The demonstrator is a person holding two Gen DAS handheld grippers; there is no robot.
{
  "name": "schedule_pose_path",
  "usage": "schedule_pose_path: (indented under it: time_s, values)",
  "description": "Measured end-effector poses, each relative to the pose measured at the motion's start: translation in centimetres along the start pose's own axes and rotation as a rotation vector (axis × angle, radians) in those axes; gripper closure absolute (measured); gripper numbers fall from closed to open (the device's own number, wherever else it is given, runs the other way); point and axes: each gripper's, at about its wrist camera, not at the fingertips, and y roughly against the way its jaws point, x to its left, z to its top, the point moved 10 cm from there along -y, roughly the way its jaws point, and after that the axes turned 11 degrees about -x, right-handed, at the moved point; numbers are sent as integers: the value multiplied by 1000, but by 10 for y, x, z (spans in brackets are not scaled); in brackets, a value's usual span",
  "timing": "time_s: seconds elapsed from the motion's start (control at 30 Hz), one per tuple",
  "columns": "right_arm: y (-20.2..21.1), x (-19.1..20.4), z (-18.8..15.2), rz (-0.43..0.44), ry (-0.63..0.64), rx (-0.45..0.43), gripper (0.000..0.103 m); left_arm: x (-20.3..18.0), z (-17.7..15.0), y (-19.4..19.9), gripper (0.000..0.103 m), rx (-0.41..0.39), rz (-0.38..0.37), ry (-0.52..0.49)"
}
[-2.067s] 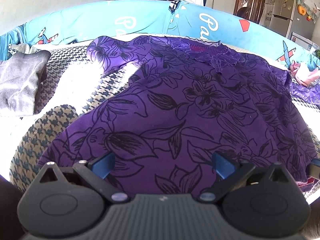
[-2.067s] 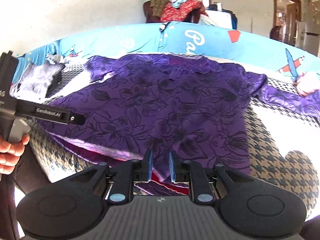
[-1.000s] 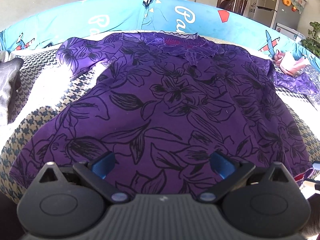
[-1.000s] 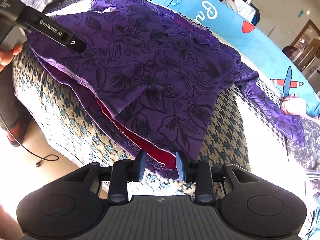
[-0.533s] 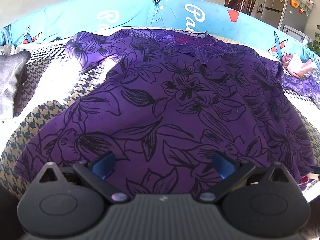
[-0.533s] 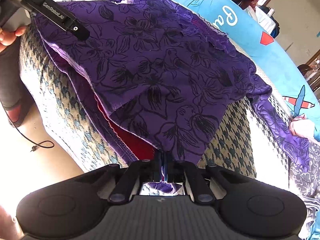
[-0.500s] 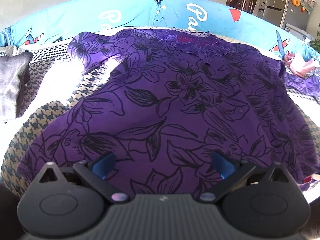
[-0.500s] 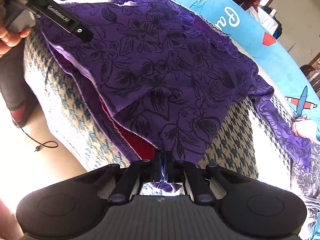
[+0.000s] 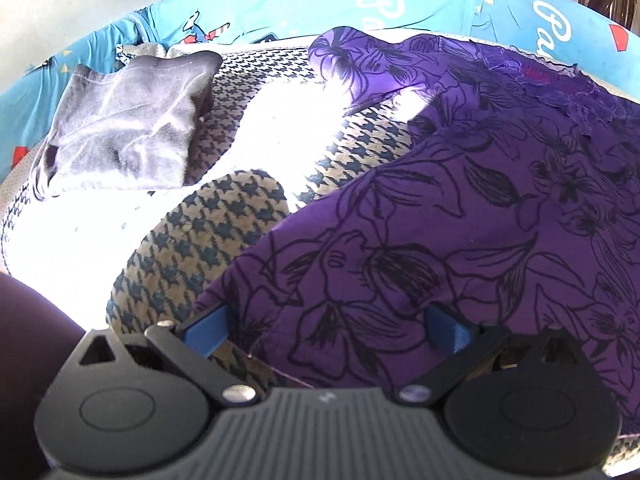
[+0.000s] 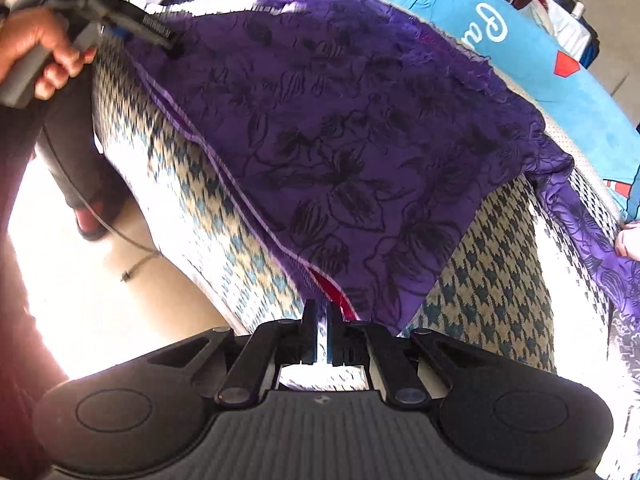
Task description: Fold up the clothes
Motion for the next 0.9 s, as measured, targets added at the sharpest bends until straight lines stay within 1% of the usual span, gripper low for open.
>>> schedule_pose_path:
  time_s: [0.07, 0.1, 0.13, 0.17, 0.2, 0.27, 0.3, 0.4, 0.5, 0.57, 0.67, 0.73, 0.8, 0.9]
  values:
    - [3, -12, 10, -12, -70, -50, 99, 3, 5, 4, 0, -36, 54, -34]
    - [3, -19, 14, -27, -97, -70, 99, 4, 8, 7, 0, -64, 92, -61]
    - [1, -26, 17, -45, -120, -83, 98, 3, 12, 10, 0, -89, 102, -77]
    - [-1, -32, 20, -65, -142, -92, 95, 0, 15, 12, 0, -111, 93, -85]
    - [-6, -38, 23, -78, -166, -99, 94, -5, 18, 15, 0, -124, 51, -73]
    - [-15, -49, 30, -98, -216, -113, 92, -19, 24, 23, 0, -142, -74, -26]
    - [-20, -54, 33, -106, -238, -118, 92, -26, 26, 26, 0, -153, -122, -14]
    - [-34, -68, 42, -135, -284, -146, 90, -59, 28, 35, 0, -176, -261, -57]
    - [-45, -90, 52, -156, -355, -171, 88, -92, 20, 40, 0, -165, -362, -97]
    - [-53, -108, 58, -166, -419, -192, 85, -113, 13, 44, 0, -162, -419, -131]
    - [-63, -143, 65, -196, -548, -234, 82, -140, 0, 50, 0, -173, -472, -211]
    - [-71, -163, 69, -206, -631, -262, 82, -149, -9, 49, 0, -167, -483, -251]
    - [-81, -185, 71, -221, -721, -276, 82, -151, -17, 44, 0, -136, -485, -257]
    - [-97, -209, 69, -245, -831, -269, 82, -147, -23, 40, 0, -116, -493, -237]
